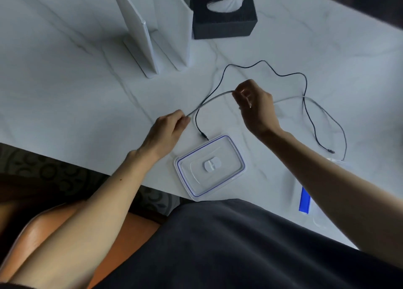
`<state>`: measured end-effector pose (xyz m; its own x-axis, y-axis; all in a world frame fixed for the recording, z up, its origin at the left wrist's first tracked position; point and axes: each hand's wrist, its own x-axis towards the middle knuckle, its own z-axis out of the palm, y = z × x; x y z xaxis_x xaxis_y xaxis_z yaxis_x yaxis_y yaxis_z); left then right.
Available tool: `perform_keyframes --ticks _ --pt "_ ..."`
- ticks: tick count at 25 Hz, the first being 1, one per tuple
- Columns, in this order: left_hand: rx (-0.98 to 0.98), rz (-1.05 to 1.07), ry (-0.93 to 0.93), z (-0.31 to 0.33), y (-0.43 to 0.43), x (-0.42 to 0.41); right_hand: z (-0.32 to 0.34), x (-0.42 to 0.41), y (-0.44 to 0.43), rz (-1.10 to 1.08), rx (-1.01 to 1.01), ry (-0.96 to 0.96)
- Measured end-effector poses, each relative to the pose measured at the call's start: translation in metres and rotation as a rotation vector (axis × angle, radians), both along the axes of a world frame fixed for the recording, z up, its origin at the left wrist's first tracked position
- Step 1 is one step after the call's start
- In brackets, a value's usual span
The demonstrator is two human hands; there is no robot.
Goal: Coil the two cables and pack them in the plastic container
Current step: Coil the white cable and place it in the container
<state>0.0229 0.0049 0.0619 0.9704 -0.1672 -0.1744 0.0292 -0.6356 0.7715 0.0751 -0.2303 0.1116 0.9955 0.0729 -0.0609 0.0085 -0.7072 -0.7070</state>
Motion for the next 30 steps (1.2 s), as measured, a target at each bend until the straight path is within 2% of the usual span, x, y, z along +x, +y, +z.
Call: perform_keyframes --ticks 3,9,12,15,20,25,30 --pt "-0.206 0.001 0.055 0.027 -0.028 -0.009 0.021 -0.007 -0.023 -0.092 0.088 -0.081" --pt "-0.670 -0.039 0.288 0.089 -0.114 -0.030 0.050 -0.017 -0.087 -0.258 0.260 -0.259" --pt "-0.861 -0.108 0.313 0.118 -0.160 -0.040 0.051 -0.025 -0.123 -0.290 0.270 -0.234" --pt "-1.004 -0.145 0.285 0.144 -0.213 -0.047 0.049 -0.041 -0.165 -0.226 0.229 -0.164" --pt "-1.090 -0.155 0.187 0.176 -0.295 -0.053 0.058 -0.077 -0.226 -0.007 0.111 -0.119" --pt "-1.149 0.025 0.066 0.179 -0.337 -0.050 0.075 -0.109 -0.261 0.285 0.014 -0.118" --pt "-1.026 0.051 0.022 0.183 -0.326 -0.038 0.116 -0.118 -0.278 0.469 -0.089 -0.245"
